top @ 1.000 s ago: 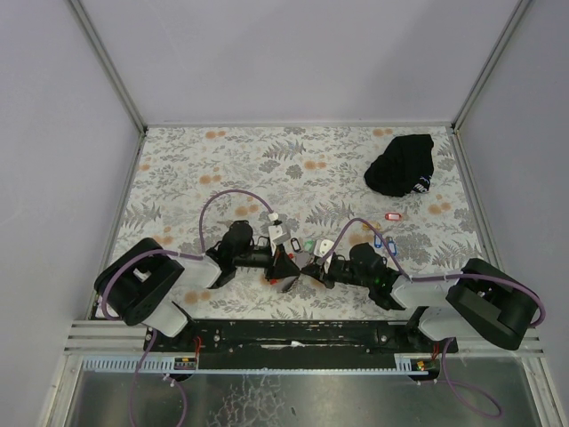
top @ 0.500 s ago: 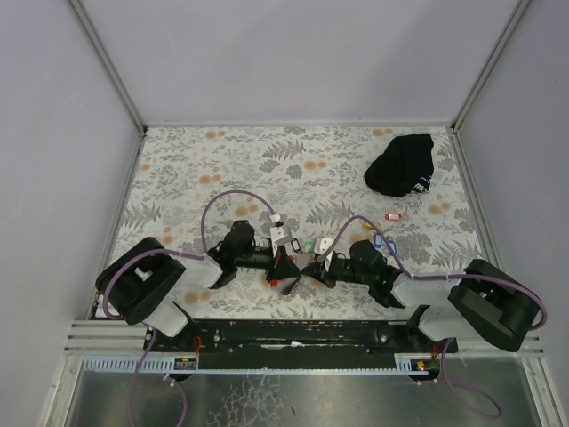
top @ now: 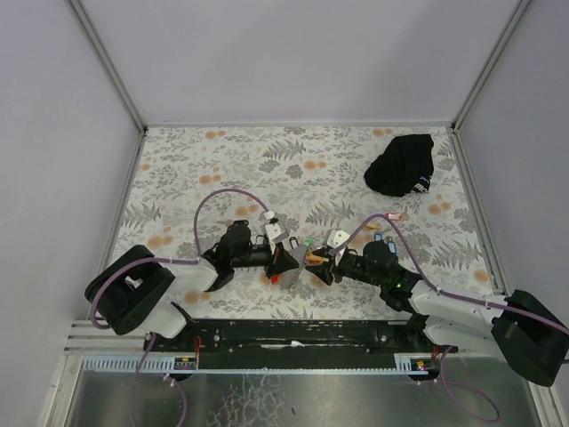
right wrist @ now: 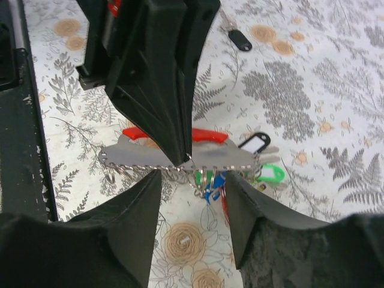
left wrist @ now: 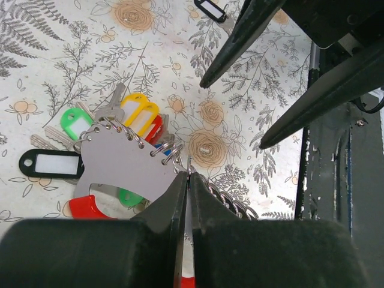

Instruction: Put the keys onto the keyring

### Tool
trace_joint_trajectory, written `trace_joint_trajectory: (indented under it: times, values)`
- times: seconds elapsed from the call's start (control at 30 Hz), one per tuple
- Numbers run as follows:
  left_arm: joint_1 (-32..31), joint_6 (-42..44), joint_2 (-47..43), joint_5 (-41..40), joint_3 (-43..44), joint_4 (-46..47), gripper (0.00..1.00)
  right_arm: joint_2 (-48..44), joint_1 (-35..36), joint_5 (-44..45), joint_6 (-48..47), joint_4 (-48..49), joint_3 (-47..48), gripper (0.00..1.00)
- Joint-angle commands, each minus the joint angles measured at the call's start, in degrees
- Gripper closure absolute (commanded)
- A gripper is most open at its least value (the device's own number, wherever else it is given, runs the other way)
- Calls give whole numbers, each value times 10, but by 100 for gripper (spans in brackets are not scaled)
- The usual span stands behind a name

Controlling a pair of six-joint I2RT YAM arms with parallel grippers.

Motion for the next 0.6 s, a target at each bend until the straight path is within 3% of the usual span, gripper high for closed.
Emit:
trace_joint_trajectory:
  times: [0.0, 0.23, 0.3, 0.57]
  values:
    - [-2, 36, -17, -20, -1, 3, 100, -22, 0, 50, 32, -56, 14, 45]
    - [-18, 79, -19, -44, 22, -52, 100, -26, 0, 122, 97, -149, 52, 37]
    - [-26, 92, -23, -57, 27, -68, 100, -31, 0, 175, 131, -203, 72, 31]
    - [-44, 110, -29, -100, 33, -86, 100, -33, 0, 349, 262, -460, 172, 28]
